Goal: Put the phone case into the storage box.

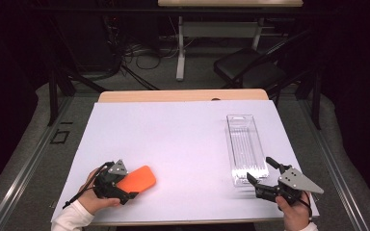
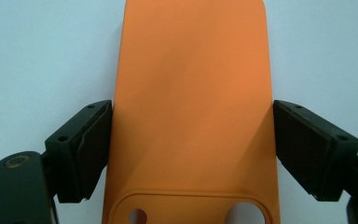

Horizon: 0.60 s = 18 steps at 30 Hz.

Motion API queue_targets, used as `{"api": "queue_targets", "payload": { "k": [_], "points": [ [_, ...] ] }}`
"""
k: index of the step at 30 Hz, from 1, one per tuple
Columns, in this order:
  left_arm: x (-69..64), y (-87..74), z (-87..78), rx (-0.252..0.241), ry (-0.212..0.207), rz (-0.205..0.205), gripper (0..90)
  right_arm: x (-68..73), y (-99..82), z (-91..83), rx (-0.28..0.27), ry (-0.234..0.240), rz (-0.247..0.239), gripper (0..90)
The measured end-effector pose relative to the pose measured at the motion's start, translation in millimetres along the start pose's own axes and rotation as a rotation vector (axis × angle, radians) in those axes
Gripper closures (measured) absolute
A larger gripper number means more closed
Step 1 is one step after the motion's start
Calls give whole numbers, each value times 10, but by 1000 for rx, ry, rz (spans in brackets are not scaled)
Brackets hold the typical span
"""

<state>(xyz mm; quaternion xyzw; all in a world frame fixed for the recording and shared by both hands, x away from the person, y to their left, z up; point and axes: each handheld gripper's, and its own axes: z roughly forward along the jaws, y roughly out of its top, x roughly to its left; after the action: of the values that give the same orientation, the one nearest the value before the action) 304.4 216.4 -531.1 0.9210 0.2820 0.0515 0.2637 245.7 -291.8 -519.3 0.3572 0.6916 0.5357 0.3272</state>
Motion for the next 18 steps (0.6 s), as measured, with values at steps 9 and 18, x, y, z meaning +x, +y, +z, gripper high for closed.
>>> {"api": "queue_targets", "payload": {
  "k": [9, 18],
  "points": [
    [-82, 242, -79, 6, -5, -2, 161, 26, 13, 17, -8, 3, -10, 144],
    [-121, 590, -198, -19, -5, -15, 162, 88, 69, 56, -49, -21, -16, 143]
  ]
}}
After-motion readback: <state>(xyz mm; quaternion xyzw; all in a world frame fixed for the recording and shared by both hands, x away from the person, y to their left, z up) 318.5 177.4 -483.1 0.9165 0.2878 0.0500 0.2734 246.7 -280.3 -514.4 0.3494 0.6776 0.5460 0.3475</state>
